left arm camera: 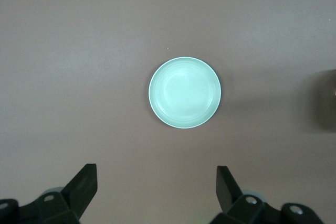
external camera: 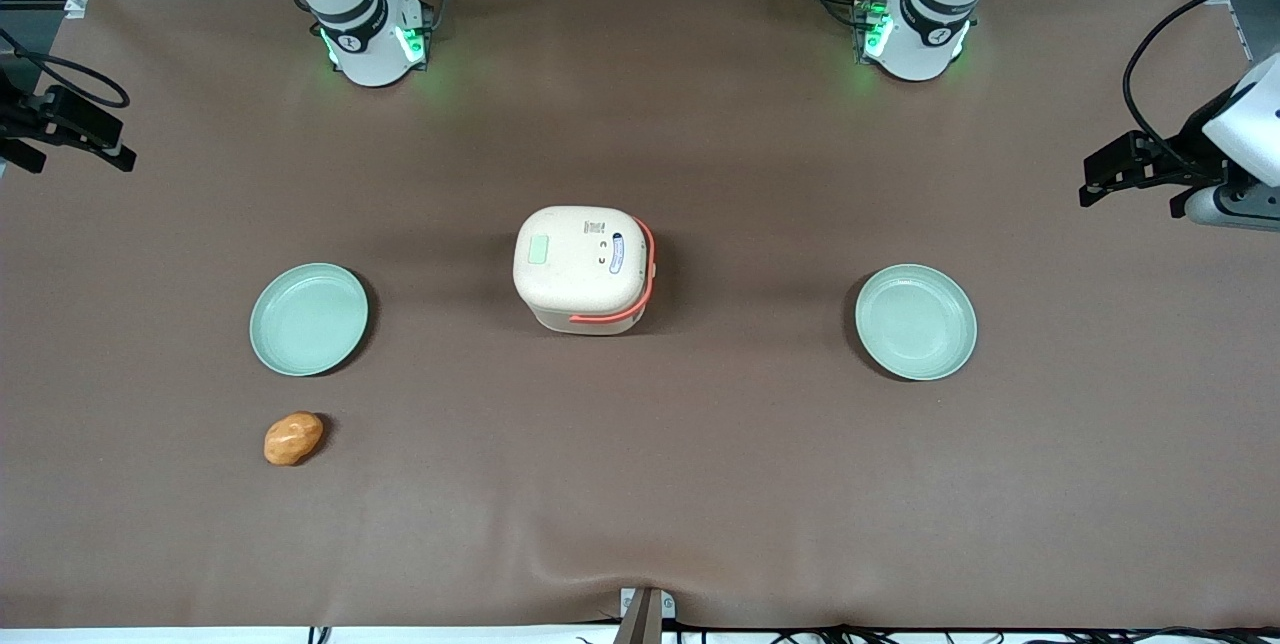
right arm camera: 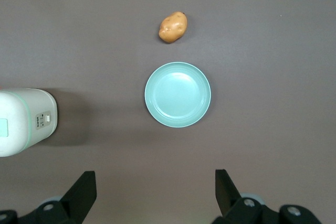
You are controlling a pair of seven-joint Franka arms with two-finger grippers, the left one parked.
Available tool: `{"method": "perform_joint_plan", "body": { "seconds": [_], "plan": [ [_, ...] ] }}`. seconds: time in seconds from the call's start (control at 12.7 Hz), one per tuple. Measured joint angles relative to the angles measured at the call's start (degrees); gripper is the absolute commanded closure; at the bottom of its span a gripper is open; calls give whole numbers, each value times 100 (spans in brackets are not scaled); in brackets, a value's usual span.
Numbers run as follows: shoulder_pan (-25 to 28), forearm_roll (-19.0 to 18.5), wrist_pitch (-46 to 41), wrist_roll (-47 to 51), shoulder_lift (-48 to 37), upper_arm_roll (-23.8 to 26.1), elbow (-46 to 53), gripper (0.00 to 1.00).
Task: Press rice cooker button with right arm
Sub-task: 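Move the right gripper over the white rice cooker's lid button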
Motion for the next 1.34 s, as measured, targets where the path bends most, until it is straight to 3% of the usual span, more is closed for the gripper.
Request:
{"method": "perform_joint_plan", "body": {
  "seconds": [0.55, 0.71, 0.79, 1.02, 1.1, 1.26, 1.34],
  "plan": [
    [26, 104, -87, -19, 55, 5, -2, 0],
    [250, 186, -87, -18, 125, 11, -8, 0],
    [431, 190, -79, 38, 170, 16, -9, 5],
    [1059, 196, 4, 441, 363, 32, -13, 58],
    [1269, 197, 84, 545, 447, 37, -16, 66],
    [1678, 199, 235, 713, 644, 43, -26, 70],
    [1883, 199, 347, 810, 762, 46, -33, 77]
  ]
}}
